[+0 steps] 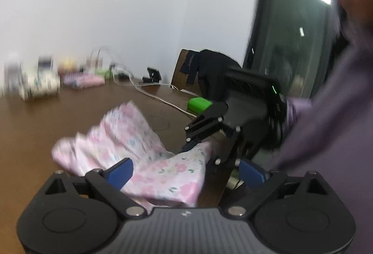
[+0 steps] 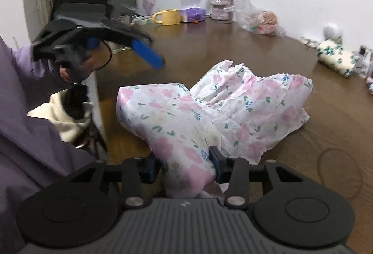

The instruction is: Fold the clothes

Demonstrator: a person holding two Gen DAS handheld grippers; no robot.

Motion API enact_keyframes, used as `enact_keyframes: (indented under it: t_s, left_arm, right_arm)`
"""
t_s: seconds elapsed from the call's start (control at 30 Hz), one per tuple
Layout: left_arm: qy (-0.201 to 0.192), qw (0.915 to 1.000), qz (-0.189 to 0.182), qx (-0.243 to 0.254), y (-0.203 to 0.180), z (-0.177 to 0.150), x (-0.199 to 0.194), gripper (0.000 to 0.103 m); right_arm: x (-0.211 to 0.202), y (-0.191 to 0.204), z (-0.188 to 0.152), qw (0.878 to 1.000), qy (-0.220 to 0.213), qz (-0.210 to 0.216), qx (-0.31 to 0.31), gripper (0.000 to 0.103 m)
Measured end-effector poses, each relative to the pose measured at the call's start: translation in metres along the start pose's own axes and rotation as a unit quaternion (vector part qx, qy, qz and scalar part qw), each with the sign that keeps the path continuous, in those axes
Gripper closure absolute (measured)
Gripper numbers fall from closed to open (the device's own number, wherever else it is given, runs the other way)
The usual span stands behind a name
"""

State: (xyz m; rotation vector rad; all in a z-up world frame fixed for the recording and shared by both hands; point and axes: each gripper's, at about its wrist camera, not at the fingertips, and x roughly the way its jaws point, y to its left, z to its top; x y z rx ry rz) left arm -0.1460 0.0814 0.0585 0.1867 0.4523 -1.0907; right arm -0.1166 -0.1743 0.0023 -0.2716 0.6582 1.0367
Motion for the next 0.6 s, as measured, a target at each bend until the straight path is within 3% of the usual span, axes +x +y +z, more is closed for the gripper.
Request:
enact_keyframes:
  t_s: [0.17,0.27,0.33,0.43,0.5,0.53,0.6]
  left_arm:
    - [0.055,0.9912,0.049,0.110,-0.034,-0.002,0.030,0.007]
    - [0.063,0.9884,0.027,0.136,-0.038,-0.007,0.041,0.007]
    - [0.073,0.9891,0.019,0.126,-0.031,-0.008,0.047,0.014]
    - [0.100,0.9924,0.005,0.072,-0.011,-0.009,0.057,0.031]
    - [0.102,0.9941,-0.013,0.032,0.003,-0.010,0.061,0.050]
    - [0.101,0.9945,-0.027,0.012,0.009,-0.010,0.062,0.056]
    - [0.095,0.9936,-0.053,-0.028,0.021,-0.011,0.063,0.075]
  right_arm:
    - [-0.006,-0.010,0.010,0.998,0.017,0.047,0.028,0.068]
    - [-0.008,-0.022,0.016,0.995,0.022,0.079,0.065,0.068]
    - [-0.010,-0.031,0.017,0.990,0.023,0.102,0.094,0.070]
    - [-0.010,-0.041,0.022,0.980,0.027,0.150,0.129,0.071]
    - [-0.011,-0.042,0.023,0.975,0.035,0.167,0.139,0.071]
    - [-0.012,-0.041,0.024,0.975,0.040,0.167,0.142,0.069]
    - [-0.015,-0.041,0.025,0.975,0.042,0.163,0.145,0.054]
